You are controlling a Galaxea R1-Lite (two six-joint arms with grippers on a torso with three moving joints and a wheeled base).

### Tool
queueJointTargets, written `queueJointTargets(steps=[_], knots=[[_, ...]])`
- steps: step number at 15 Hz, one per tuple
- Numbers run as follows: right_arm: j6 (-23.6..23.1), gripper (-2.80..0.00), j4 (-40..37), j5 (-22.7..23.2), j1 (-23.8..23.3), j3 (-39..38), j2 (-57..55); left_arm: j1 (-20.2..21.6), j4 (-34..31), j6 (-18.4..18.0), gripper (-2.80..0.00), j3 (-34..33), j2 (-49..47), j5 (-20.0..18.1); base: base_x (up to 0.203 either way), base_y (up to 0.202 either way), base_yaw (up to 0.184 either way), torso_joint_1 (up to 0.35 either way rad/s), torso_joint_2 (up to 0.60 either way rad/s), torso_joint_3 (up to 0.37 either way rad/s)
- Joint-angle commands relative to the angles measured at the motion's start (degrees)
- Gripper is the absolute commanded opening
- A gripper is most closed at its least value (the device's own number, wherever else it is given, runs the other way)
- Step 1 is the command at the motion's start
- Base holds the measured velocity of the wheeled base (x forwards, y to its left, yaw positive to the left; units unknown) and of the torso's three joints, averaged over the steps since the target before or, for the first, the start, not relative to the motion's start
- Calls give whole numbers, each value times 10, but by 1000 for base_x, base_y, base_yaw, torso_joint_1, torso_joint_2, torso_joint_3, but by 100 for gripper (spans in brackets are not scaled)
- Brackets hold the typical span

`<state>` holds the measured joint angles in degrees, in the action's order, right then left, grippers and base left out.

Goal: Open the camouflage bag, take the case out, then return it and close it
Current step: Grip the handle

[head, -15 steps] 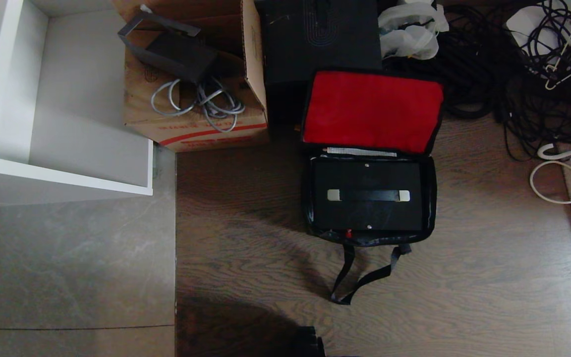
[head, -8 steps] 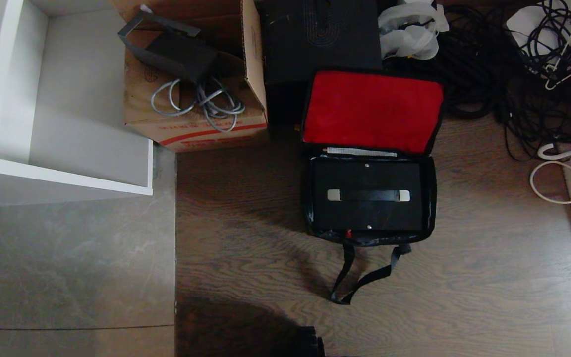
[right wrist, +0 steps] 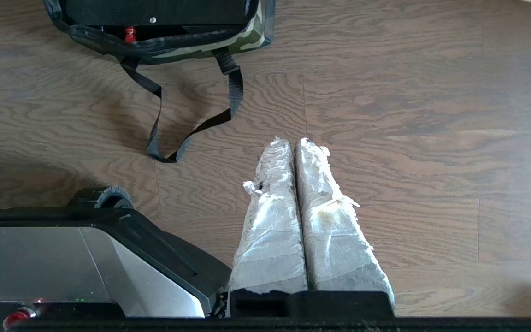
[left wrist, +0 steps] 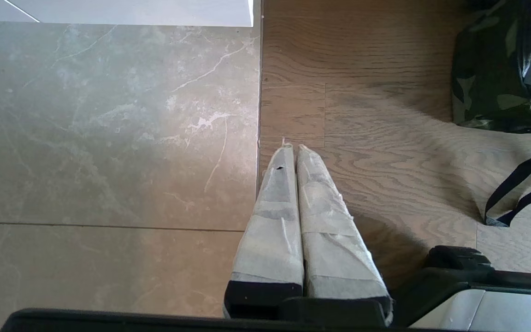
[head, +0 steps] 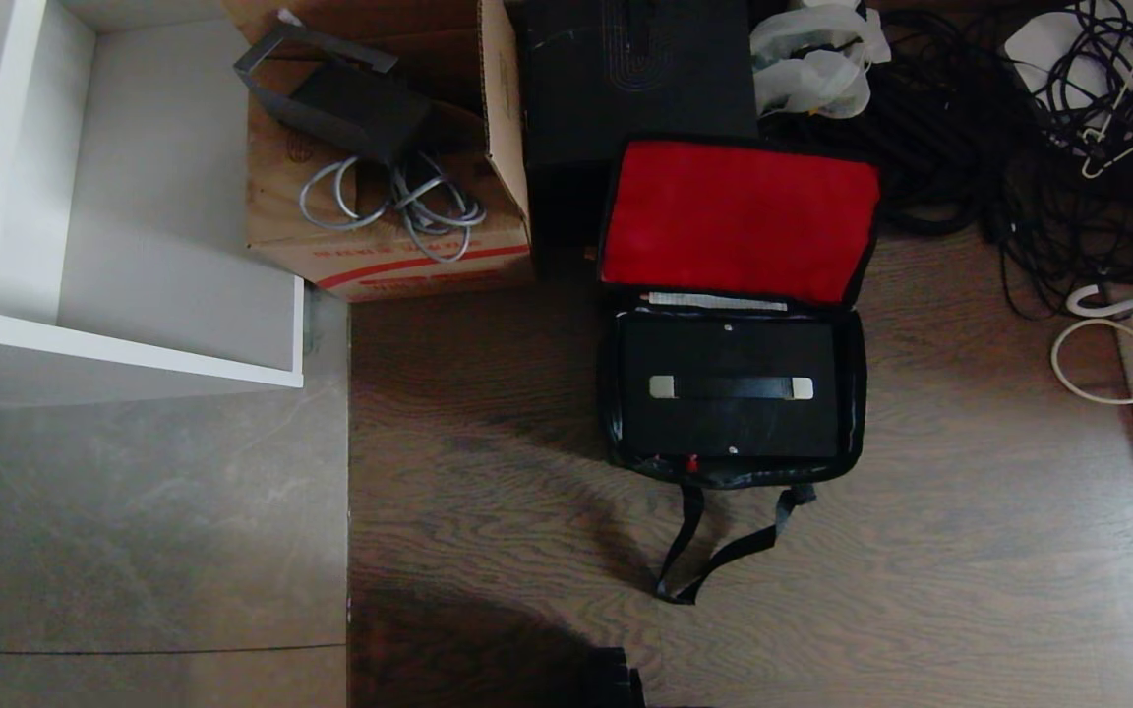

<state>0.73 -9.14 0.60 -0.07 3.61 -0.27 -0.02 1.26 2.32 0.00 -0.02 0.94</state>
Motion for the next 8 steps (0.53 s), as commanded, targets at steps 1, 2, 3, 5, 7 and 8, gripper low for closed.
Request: queueJointTargets(steps=[1,2,3,5,7,8], knots=[[0,-280,-23,0,0,19,0,0,1,1,-280,-6,0,0,0,0,0,0,0,0],[0,-280,-60,4,0,57,-3,0,1,1,-280,-6,0,0,0,0,0,0,0,0],[1,-280,-98,10,0,104,-19,-1,1,1,-280,-6,0,0,0,0,0,0,0,0],[14,-280,-145,38,-1,184,-110,0,0,1,-280,-6,0,0,0,0,0,0,0,0],[48,-280,-172,79,-1,272,-241,0,1,1,-280,-6,0,0,0,0,0,0,0,0],[63,-280,-182,109,-1,309,-302,0,1,1,-280,-6,0,0,0,0,0,0,0,0]])
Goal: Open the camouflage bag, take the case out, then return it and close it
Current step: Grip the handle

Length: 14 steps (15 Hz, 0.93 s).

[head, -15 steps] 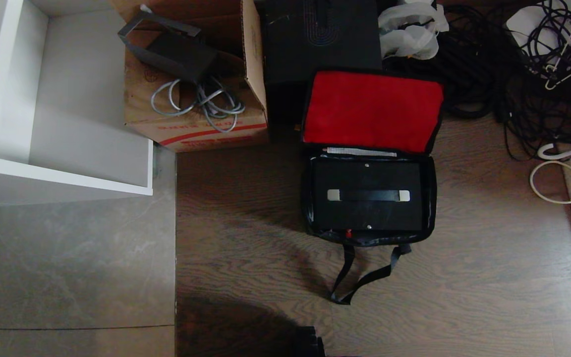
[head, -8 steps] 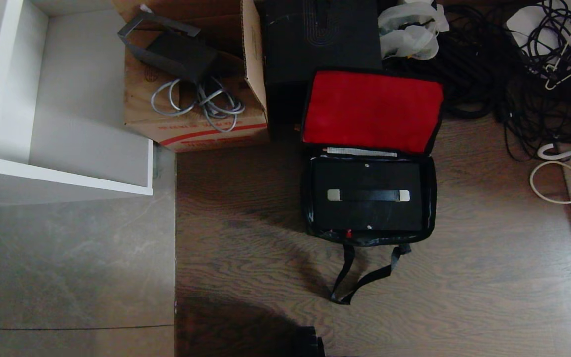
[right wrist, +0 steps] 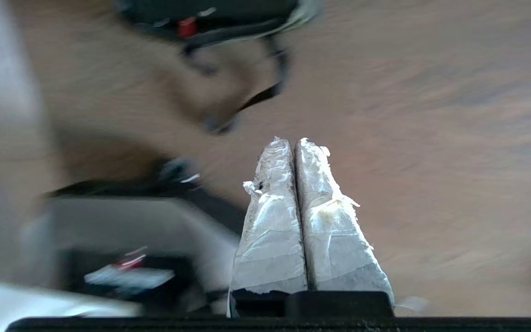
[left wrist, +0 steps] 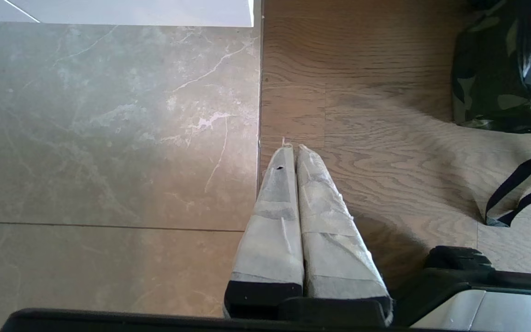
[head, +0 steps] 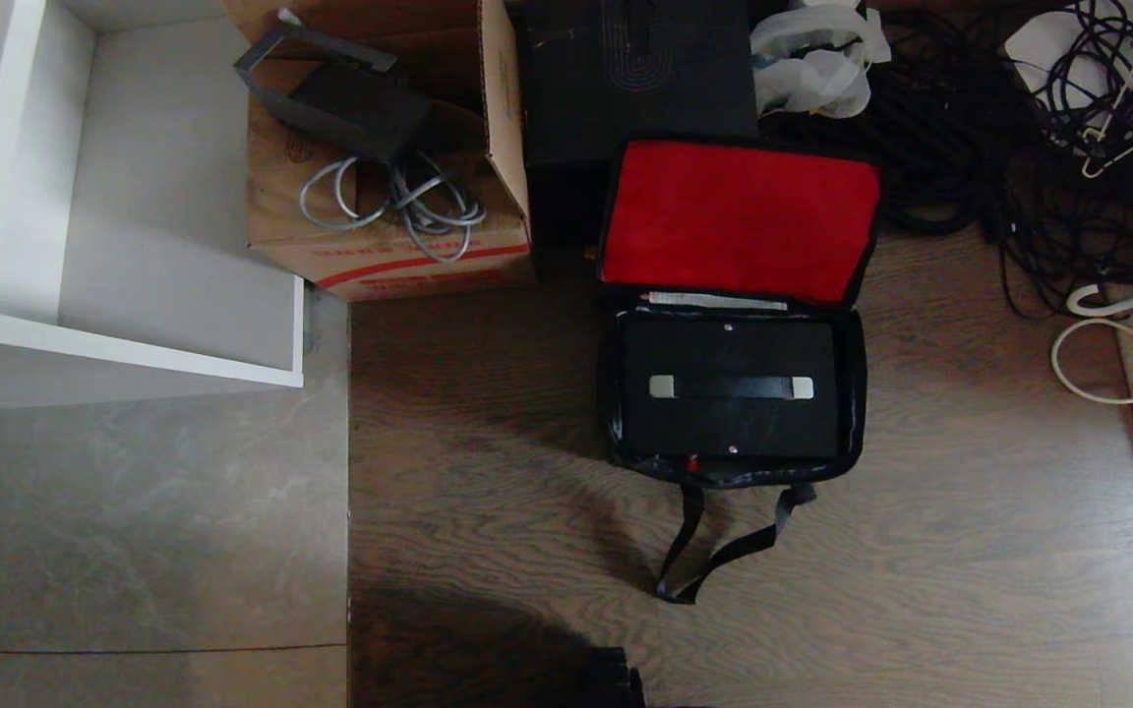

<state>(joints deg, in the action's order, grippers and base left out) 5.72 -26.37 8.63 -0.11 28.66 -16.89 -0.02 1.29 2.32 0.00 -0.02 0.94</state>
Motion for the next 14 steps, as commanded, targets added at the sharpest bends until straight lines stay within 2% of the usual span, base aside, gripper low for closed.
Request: queueJointTargets(steps=[1,3,4,8,9,12,14], knots=[[25,-280,-15,60,0,83,-185,0,0,1,-280,-6,0,0,0,0,0,0,0,0],[39,-280,-5,108,0,111,-277,0,0,1,-280,-6,0,0,0,0,0,0,0,0],[41,-280,14,118,2,116,-318,0,0,1,-280,-6,0,0,0,0,0,0,0,0],[28,-280,163,117,22,122,-494,0,0,1,-280,-6,0,0,0,0,0,0,0,0],[5,-280,188,105,39,125,-536,0,0,1,-280,-6,0,0,0,0,0,0,0,0],[-109,-280,263,89,73,131,-632,0,0,1,-280,-6,0,0,0,0,0,0,0,0],[-134,-280,319,84,97,135,-686,0,0,1,-280,-6,0,0,0,0,0,0,0,0]])
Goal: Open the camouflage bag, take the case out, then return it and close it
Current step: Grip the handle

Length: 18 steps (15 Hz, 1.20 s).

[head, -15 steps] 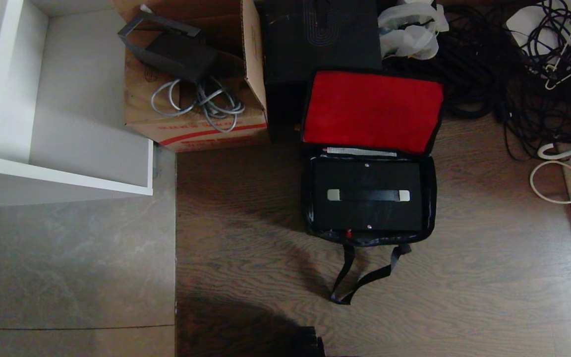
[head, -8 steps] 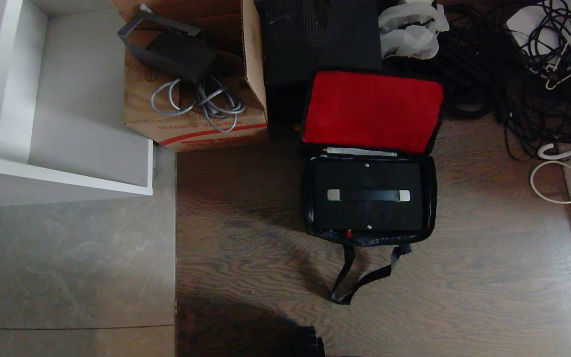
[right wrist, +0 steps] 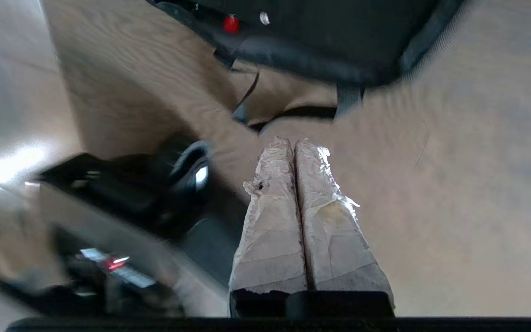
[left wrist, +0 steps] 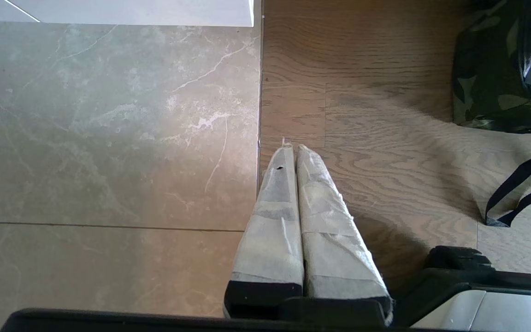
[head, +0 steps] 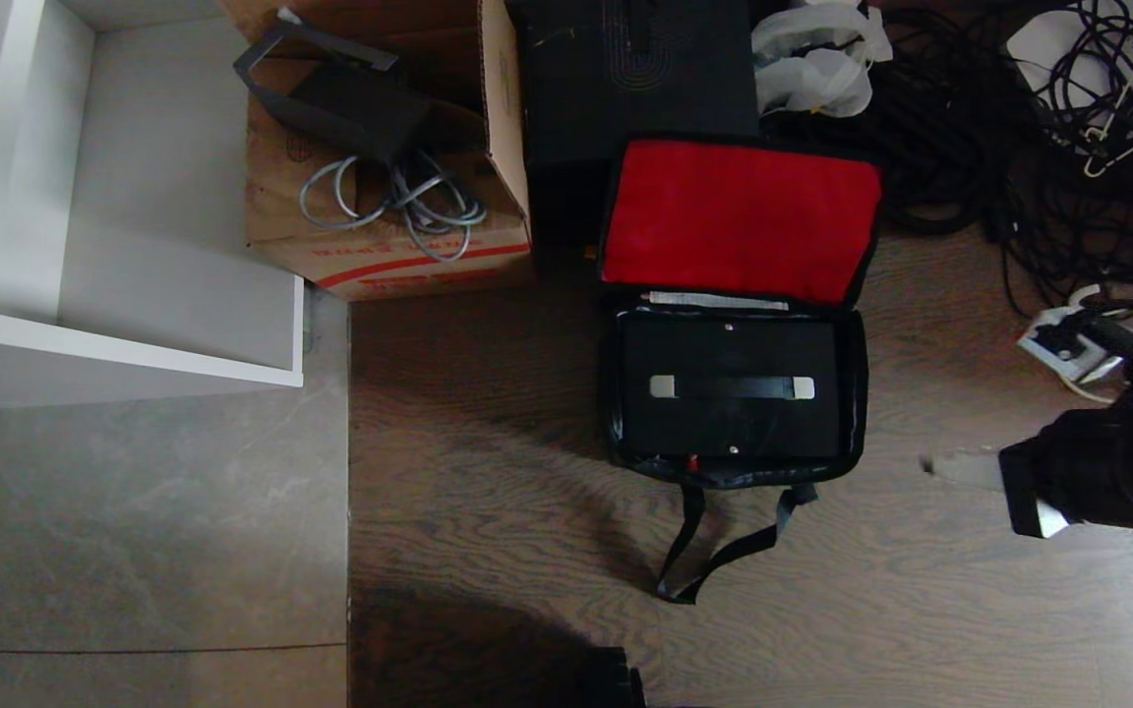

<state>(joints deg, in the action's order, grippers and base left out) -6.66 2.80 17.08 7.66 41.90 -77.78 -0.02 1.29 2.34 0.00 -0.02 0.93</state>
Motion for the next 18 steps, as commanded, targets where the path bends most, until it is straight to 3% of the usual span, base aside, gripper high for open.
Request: queueJointTargets(steps=[1,2,6,7,9,11,12,13,15,18], knots=[[-15,-280,43,-2,32,5,-101,0,0,0,-280,-6,0,0,0,0,0,0,0,0],[-17,0,50,-3,39,14,-118,0,0,0,-280,-6,0,0,0,0,0,0,0,0],[-35,0,51,-38,82,52,-140,0,0,0,-280,-6,0,0,0,0,0,0,0,0],[-67,0,53,-61,93,50,-148,0,0,0,-280,-6,0,0,0,0,0,0,0,0],[-151,0,54,-172,103,49,-159,-1,0,0,-280,-6,0,0,0,0,0,0,0,0],[-252,0,78,-334,137,59,-181,0,0,0,-280,-6,0,0,0,0,0,0,0,0],[-283,0,115,-398,162,61,-200,0,0,0,-280,-6,0,0,0,0,0,0,0,0],[-304,0,176,-435,192,62,-223,0,0,0,-280,-6,0,0,0,0,0,0,0,0],[-347,0,297,-459,227,64,-270,0,0,0,-280,-6,0,0,0,0,0,0,0,0],[-475,0,431,-468,259,57,-317,0,0,0,-280,-6,0,0,0,0,0,0,0,0]])
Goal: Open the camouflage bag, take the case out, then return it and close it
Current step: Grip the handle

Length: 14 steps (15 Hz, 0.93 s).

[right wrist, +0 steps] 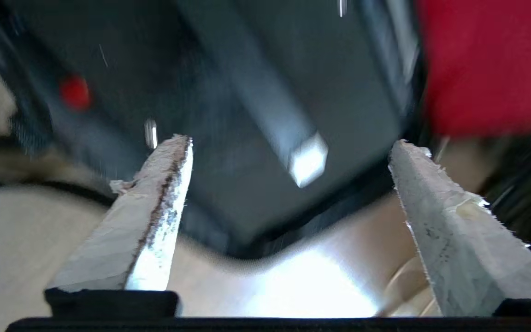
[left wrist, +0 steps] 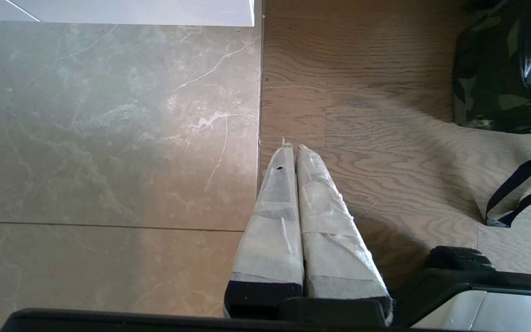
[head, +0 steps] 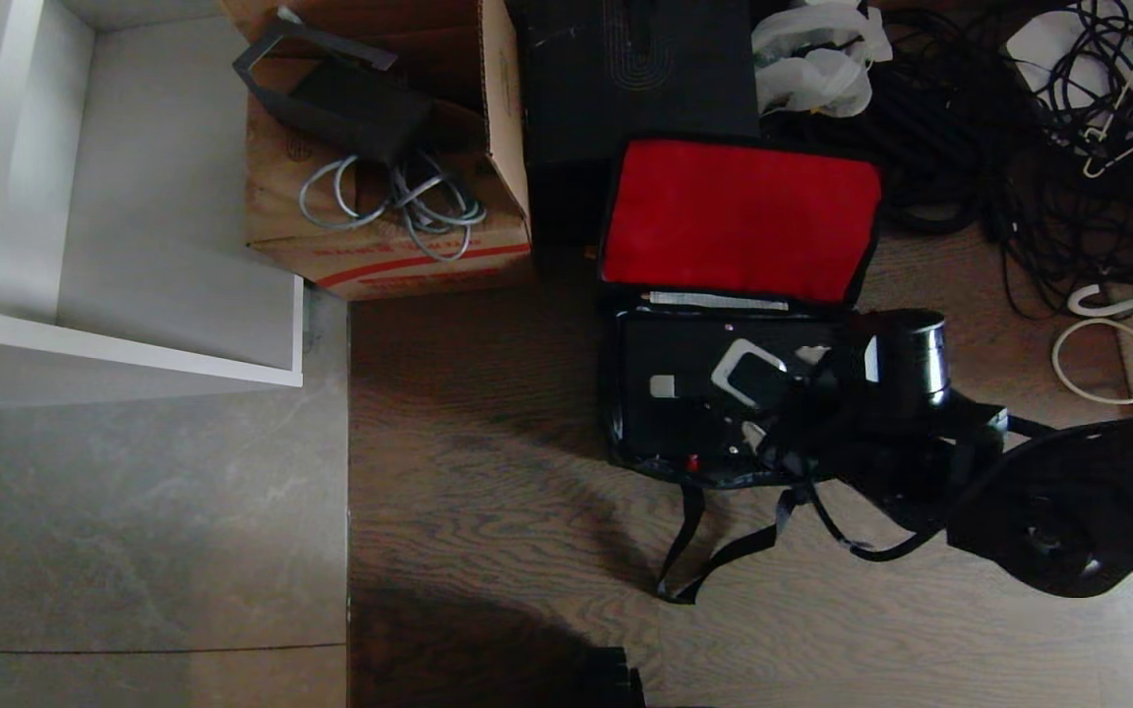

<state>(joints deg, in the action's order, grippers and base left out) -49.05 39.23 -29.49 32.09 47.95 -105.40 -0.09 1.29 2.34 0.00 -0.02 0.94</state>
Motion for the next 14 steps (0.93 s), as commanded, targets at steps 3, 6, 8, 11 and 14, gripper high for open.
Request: queueJointTargets(steps=[3,6,8,11,14], knots=[[-188,0,207,-4,17,-24,-88,0,0,0,-280,-6,0,0,0,0,0,0,0,0],[-327,0,335,-2,17,-41,-132,0,0,0,-280,-6,0,0,0,0,0,0,0,0],[-353,0,344,-5,17,-48,-131,1,0,0,-280,-6,0,0,0,0,0,0,0,0],[-353,0,342,-43,17,-59,-121,1,0,0,-280,-6,0,0,0,0,0,0,0,0],[-347,0,343,-46,17,-68,-127,1,0,0,-280,-6,0,0,0,0,0,0,0,0]])
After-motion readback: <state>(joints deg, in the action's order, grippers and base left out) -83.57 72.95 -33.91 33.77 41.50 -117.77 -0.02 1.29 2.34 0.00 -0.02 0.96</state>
